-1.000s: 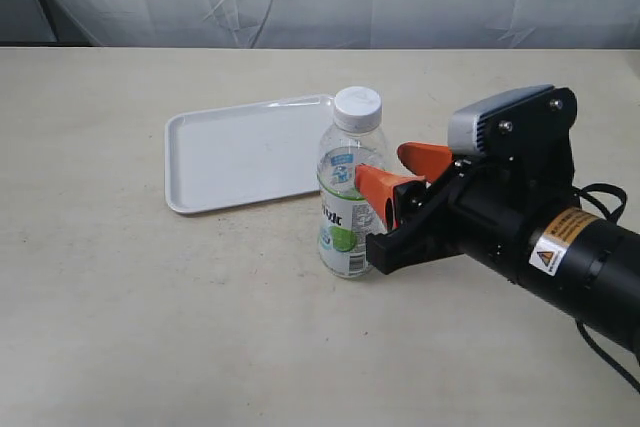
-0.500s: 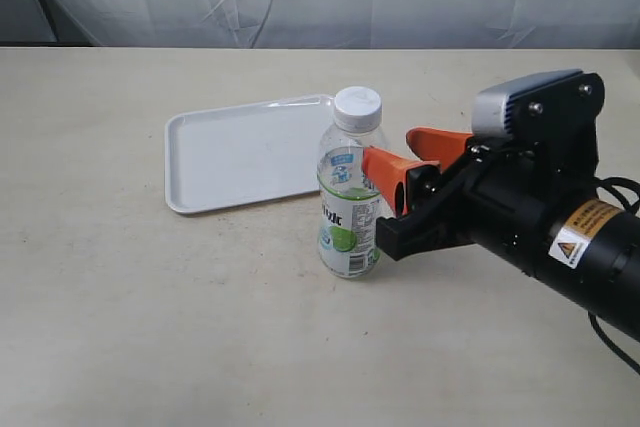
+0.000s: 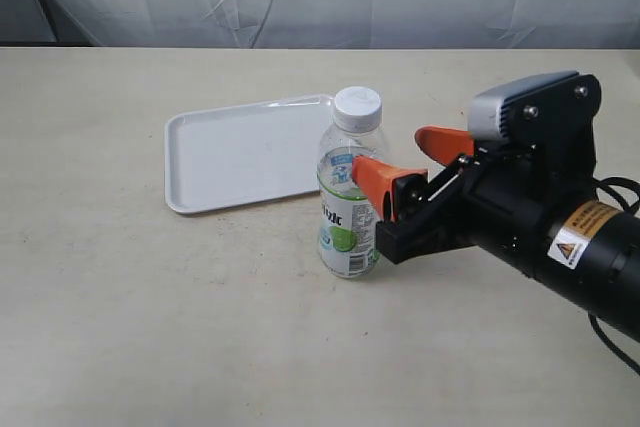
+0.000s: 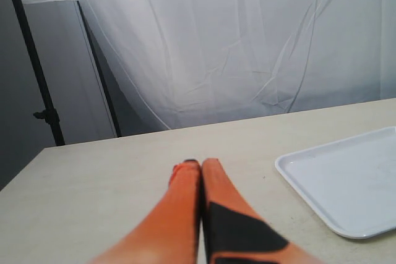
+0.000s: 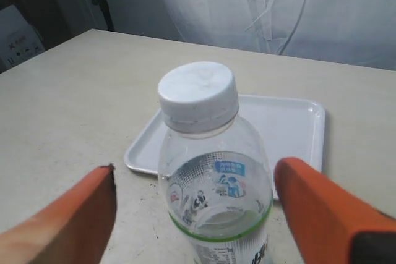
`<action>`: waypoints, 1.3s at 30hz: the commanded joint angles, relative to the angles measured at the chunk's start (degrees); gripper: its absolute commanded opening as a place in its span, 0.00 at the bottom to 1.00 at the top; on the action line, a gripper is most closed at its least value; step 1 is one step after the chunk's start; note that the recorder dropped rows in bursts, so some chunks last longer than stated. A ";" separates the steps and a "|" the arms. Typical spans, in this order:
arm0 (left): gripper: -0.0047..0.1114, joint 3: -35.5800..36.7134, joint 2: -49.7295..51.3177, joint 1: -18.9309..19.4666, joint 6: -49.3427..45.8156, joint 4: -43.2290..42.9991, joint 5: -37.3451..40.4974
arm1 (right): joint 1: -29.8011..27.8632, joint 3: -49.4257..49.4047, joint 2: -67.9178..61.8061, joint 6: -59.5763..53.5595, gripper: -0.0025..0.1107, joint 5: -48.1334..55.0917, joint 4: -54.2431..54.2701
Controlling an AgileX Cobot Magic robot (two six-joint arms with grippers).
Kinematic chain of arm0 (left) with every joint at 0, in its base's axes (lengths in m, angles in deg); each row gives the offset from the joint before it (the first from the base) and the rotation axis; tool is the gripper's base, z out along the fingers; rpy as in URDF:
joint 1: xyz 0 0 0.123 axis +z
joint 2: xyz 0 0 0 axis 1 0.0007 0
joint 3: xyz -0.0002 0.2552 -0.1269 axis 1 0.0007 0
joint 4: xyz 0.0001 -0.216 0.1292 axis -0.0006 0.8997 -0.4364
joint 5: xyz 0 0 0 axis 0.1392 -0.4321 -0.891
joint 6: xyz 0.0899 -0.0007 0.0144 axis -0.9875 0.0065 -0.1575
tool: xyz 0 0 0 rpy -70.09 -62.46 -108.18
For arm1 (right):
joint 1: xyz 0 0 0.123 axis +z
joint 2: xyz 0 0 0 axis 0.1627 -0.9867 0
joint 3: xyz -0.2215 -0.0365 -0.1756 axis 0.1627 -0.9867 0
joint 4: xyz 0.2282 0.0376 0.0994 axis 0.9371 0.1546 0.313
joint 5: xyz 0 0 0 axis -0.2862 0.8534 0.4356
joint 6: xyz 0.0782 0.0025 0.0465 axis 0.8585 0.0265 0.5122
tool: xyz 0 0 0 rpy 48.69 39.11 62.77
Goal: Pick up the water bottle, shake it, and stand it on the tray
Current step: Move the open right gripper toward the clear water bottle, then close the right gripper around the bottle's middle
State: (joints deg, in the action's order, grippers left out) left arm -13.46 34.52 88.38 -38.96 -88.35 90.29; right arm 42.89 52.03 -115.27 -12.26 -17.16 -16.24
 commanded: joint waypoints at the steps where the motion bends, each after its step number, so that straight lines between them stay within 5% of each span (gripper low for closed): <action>1: 0.04 0.10 -0.29 -0.33 0.23 -0.19 -0.31 | 0.13 0.32 0.50 -0.58 0.71 1.27 -1.43; 20: 0.04 0.10 -0.29 -0.33 0.23 -0.19 -0.31 | 0.13 0.32 -2.57 -3.44 0.77 0.74 -5.87; 31: 0.04 0.10 -0.29 -0.33 0.23 -0.19 -0.31 | 0.13 0.32 -11.37 -4.15 0.77 -15.75 3.65; 39: 0.04 0.10 -0.29 -0.33 0.23 -0.19 -0.31 | 0.13 0.32 -16.93 -2.32 0.77 -22.79 0.82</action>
State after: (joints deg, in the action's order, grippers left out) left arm -13.46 34.52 88.38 -38.96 -88.35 90.29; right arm 42.89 52.03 -130.76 -15.63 -36.47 -14.69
